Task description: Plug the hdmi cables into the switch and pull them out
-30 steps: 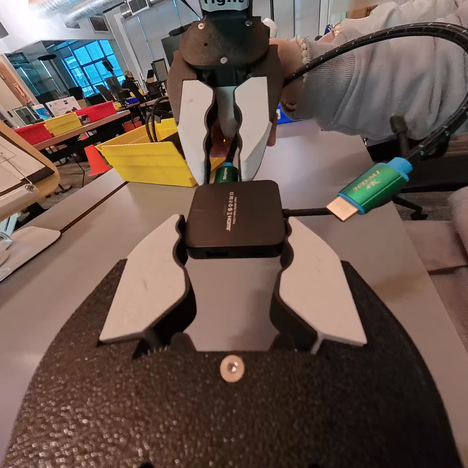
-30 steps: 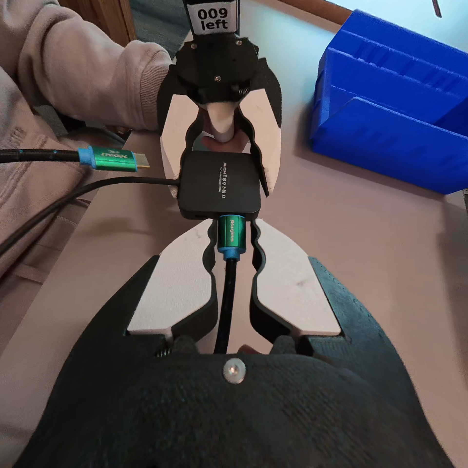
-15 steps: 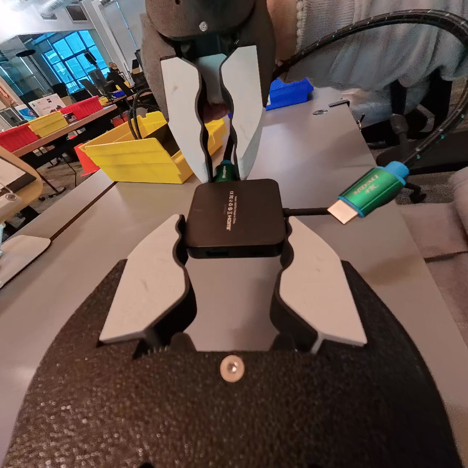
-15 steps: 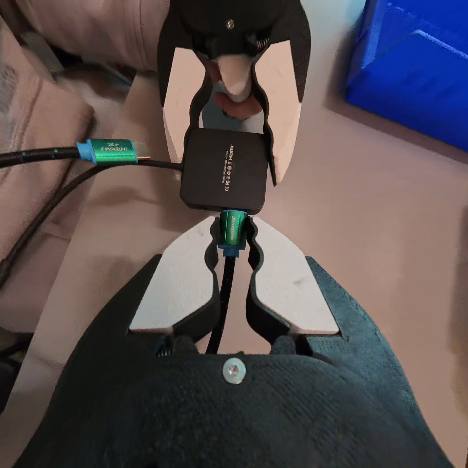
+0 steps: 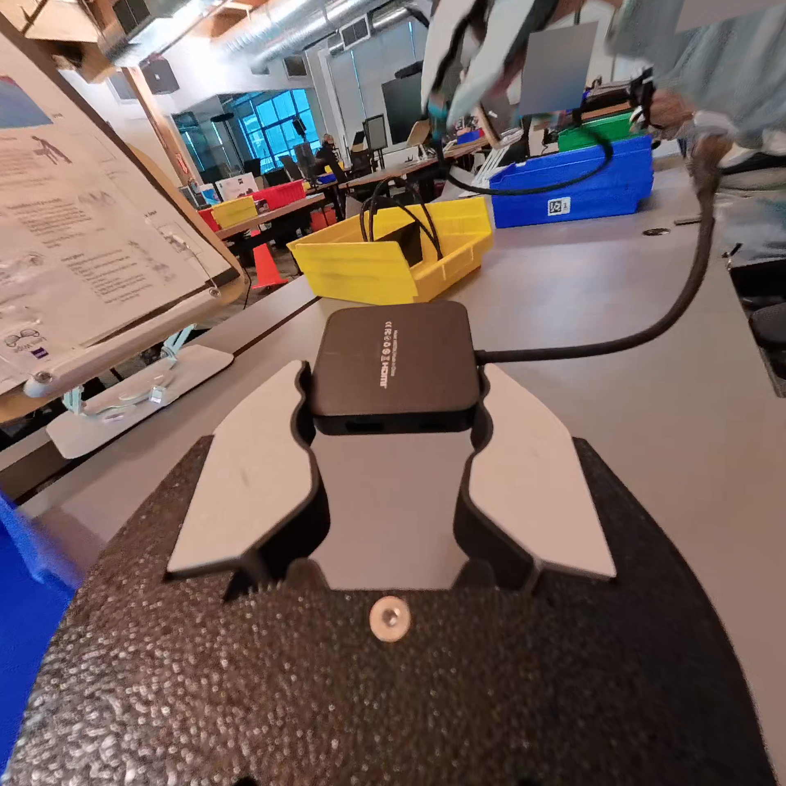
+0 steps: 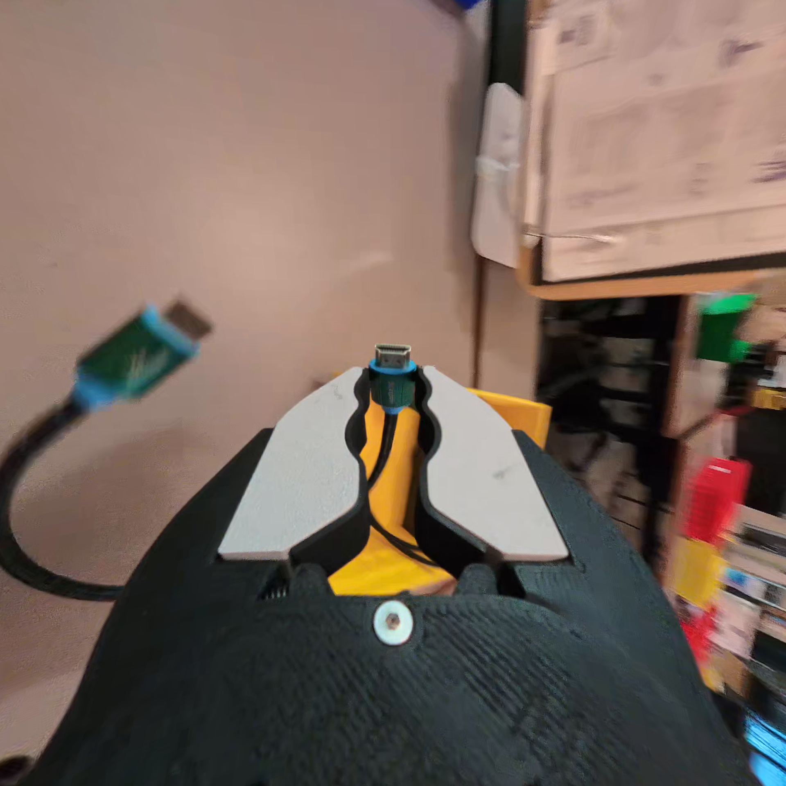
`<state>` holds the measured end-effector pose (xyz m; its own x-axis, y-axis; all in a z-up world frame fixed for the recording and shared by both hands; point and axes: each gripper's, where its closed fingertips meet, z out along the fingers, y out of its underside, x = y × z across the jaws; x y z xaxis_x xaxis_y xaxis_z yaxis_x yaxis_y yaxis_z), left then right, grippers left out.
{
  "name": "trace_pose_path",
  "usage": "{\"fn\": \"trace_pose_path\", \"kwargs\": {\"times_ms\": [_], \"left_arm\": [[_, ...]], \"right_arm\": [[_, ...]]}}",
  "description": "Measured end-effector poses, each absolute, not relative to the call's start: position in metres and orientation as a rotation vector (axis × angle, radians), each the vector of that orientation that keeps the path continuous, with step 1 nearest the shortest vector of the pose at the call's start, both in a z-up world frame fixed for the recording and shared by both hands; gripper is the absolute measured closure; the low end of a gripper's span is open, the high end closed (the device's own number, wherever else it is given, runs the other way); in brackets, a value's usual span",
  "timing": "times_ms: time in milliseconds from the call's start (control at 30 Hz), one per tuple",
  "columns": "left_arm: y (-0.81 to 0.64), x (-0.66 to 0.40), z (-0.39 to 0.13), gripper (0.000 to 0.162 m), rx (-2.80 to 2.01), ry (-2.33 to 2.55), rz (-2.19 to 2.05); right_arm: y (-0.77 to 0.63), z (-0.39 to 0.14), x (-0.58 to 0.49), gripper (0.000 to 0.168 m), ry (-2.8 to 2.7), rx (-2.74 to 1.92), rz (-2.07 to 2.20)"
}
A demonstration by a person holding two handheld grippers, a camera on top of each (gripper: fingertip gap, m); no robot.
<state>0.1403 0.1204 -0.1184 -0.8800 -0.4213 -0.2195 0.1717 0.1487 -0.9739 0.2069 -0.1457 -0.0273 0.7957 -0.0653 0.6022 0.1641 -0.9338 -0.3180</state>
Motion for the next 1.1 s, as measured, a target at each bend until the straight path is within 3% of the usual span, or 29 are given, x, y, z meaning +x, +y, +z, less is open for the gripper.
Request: {"fn": "trace_pose_path", "kwargs": {"times_ms": [167, 300, 567, 833, 1100], "left_arm": [[0.124, 0.146, -0.127, 0.090, -0.301, 1.988, -1.823], [0.115, 0.143, -0.127, 0.090, -0.287, 1.999, -1.847], [0.106, 0.140, -0.135, 0.090, -0.265, 2.046, -1.821], [0.109, 0.141, -0.134, 0.090, -0.282, 2.036, -1.852], [0.104, 0.139, -0.138, 0.090, -0.274, 2.058, -1.859]], "right_arm": [[-0.232, 0.050, 0.257, 0.148, -0.025, -2.587, -1.594], [-0.274, 0.029, 0.296, 0.149, 0.044, -2.604, -1.857], [-0.281, -0.035, 0.324, 0.149, 0.255, -2.505, -1.760], [-0.325, 0.082, 0.291, 0.149, 0.700, -1.844, -1.899], [-0.311, 0.059, 0.262, 0.150, 0.785, -1.660, -1.503]]}}
